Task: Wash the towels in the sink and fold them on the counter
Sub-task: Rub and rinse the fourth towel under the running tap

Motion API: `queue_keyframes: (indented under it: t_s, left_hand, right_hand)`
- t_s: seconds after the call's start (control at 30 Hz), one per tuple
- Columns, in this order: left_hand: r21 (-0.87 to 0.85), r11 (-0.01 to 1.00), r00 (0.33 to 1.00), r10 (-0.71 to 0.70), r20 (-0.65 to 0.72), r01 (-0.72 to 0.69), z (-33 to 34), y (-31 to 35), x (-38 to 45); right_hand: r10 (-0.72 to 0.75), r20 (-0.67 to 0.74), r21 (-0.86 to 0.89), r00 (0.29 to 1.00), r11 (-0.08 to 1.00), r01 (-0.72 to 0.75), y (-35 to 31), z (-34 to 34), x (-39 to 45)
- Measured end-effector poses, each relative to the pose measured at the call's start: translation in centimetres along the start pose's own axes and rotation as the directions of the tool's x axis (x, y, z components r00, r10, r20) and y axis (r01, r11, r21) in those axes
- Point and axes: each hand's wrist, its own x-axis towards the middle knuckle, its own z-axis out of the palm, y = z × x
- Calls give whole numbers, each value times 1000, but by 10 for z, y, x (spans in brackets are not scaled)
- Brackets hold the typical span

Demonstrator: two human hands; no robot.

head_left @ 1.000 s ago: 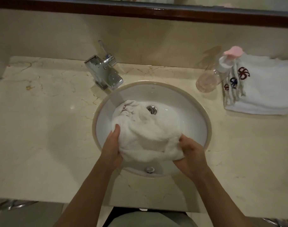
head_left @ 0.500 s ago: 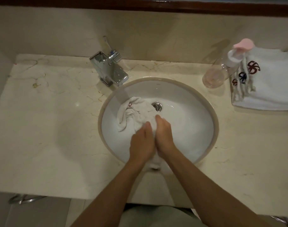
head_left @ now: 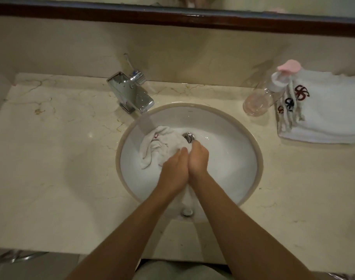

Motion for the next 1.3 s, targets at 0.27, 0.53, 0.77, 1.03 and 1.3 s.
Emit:
queue_keyframes:
  t_s: [0.27,0.53,0.77,1.03,1.3]
  left_hand:
    - [-924,295,970,-69,232,242,-34,-28,1]
    - [-505,857,988,-148,-52,101,-2,-16,-6]
    - [-363,929,968,-157,-197,76,-2,-13,14]
    - [-275,950,954,-211,-215,148,-4,-18,5]
    - [-149,989,980,-52,-193,23,6,-18,0]
  right_hand:
    - [223,244,706,944,626,-331,8,-87,13]
    - [-193,342,-151,920,955,256,10,-60,-41]
    - [-271,228,-249,935,912,325,8,-14,-23]
    - [-108,152,-410,982,898,163,11,-5,-7]
    - [-34,57,-429,998,902,55,5,-7,8]
